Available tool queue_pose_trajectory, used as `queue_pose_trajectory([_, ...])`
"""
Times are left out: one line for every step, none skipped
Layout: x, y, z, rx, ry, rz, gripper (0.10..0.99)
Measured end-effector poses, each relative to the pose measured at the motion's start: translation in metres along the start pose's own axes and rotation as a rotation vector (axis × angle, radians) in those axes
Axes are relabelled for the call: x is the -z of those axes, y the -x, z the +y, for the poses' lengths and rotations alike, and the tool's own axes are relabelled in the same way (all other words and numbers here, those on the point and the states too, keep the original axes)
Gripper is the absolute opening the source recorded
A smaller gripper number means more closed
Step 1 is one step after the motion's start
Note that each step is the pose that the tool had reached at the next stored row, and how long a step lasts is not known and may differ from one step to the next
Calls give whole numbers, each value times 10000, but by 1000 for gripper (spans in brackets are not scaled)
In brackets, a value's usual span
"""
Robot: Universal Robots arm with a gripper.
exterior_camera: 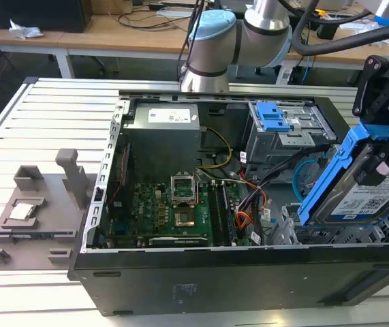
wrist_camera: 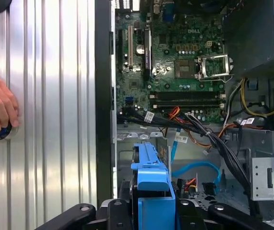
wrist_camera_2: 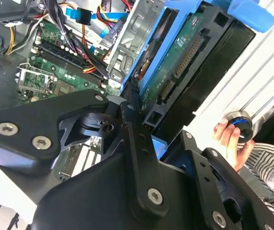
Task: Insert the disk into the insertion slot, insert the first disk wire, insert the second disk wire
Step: 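Insert the disk into the insertion slot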
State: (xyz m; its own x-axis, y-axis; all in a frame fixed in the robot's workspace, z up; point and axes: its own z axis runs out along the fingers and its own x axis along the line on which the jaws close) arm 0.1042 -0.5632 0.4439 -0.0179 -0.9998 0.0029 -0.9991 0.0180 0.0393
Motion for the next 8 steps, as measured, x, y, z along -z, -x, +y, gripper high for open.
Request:
queue_pose_trajectory([-9,32,1,1,0,-1,365])
queue_pose_trajectory([-27,119,2,9,0,1,365])
queue_pose_trajectory([-36,151,6,8,0,0,365])
queue_pose_trajectory([-41,165,8,9,0,-1,365])
queue_pose_trajectory([-52,179,17,11,0,1,365])
queue_pose_trajectory([-73,179,35,11,0,-2,365])
queue_pose_trajectory([-89,180,35,11,0,2,365])
queue_pose_trajectory([-104,179,34,12,0,1,365])
